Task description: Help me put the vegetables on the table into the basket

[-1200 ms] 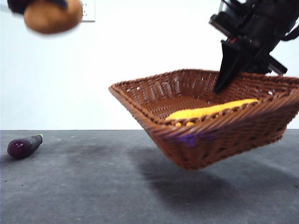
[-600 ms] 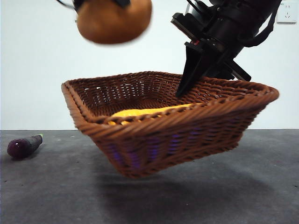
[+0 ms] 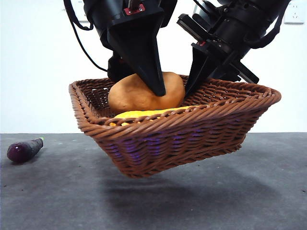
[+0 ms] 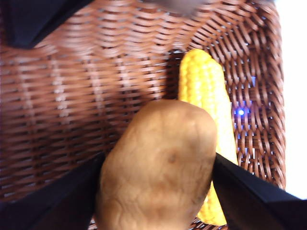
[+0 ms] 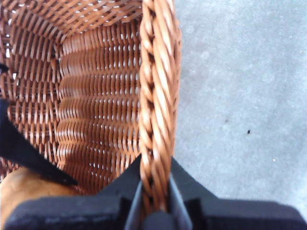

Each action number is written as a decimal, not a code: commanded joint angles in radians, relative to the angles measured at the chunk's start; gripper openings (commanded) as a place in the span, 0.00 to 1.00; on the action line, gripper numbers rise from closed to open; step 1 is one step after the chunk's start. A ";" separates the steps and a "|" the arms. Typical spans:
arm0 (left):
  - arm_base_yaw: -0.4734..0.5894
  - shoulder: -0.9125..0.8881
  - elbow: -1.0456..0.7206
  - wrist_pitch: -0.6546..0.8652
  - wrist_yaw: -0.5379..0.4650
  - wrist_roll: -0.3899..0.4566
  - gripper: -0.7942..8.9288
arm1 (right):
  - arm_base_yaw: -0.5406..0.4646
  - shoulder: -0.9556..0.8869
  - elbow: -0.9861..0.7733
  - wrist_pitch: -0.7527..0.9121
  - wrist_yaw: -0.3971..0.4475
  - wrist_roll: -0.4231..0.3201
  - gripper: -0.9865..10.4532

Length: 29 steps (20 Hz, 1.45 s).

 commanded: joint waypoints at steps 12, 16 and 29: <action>0.030 -0.105 -0.001 0.001 0.014 -0.092 0.54 | -0.001 0.002 -0.004 0.010 -0.010 0.014 0.08; 0.126 -0.313 -0.001 0.000 -0.025 -0.214 0.54 | -0.008 0.002 -0.004 0.010 -0.008 0.014 0.08; 0.582 -0.167 -0.001 0.066 -0.404 -0.511 0.54 | -0.066 -0.001 -0.003 0.013 -0.003 0.010 0.08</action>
